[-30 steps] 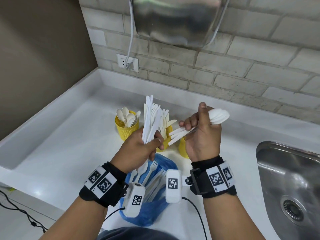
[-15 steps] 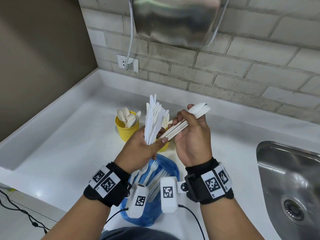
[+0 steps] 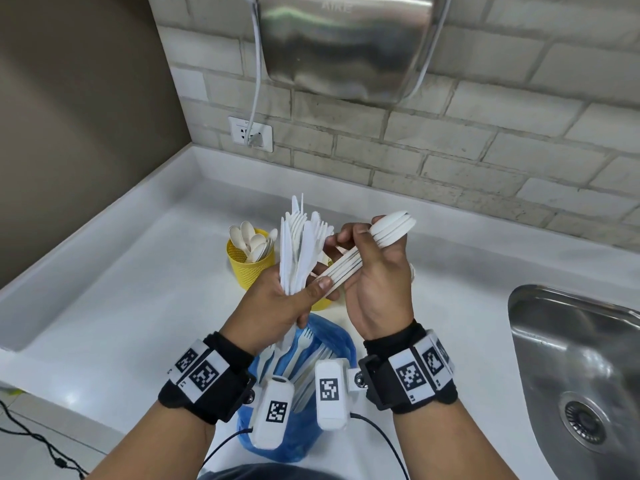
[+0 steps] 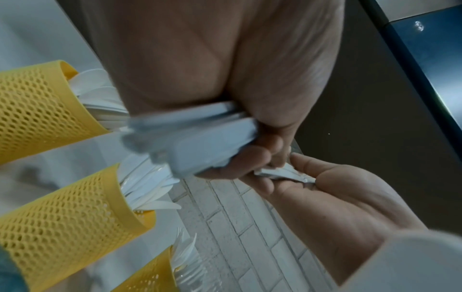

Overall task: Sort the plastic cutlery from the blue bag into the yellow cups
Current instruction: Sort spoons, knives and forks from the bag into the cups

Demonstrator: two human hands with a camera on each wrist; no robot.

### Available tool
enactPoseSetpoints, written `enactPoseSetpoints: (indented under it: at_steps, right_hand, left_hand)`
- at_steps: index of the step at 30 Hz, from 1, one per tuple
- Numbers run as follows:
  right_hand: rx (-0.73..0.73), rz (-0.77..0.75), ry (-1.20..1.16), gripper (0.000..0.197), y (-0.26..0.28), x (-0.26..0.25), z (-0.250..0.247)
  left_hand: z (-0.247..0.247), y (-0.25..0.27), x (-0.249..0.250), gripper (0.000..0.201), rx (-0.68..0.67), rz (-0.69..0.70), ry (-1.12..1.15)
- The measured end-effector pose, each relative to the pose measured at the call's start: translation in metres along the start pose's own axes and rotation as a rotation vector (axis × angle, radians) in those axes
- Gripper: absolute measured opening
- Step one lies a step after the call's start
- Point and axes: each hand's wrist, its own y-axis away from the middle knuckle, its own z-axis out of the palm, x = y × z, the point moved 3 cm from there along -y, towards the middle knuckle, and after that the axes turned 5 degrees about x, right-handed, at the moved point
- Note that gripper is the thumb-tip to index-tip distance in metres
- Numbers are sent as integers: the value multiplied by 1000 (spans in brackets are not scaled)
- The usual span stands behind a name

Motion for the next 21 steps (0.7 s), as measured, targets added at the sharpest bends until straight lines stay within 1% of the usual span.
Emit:
enactPoseSetpoints:
  at_steps: [2,4,6,8,11,14,18,21]
  right_hand:
    - [4,-76,142,14,-2,2,-2]
    - [-12,-148,317,20,-6,2,-5]
    - [-112,-193,492,18,-8,-2,-7]
    - [-199,-163,575,13,-8,-6,-10]
    - [-259,-75,481,8,-9,-11,-11]
    - [-288,-22,435,4,-10,-10,-8]
    - [-288,-52,455,18,-14,-4,-8]
    - [-316,-55,468,16,-14,-6,-7]
  left_hand:
    - [0,1,1,20,22,14,20]
    - [-3,2,2,21,57,35,49]
    - [-7,1,2,17,83,37,107]
    - [-13,0,1,10,103,13,170]
    - [-20,0,-2,12,107,-7,202]
    - [-22,2,-2,16,80,-5,166]
    - [-23,3,-1,15,59,2,95]
    - [-27,3,-3,13,51,6,43]
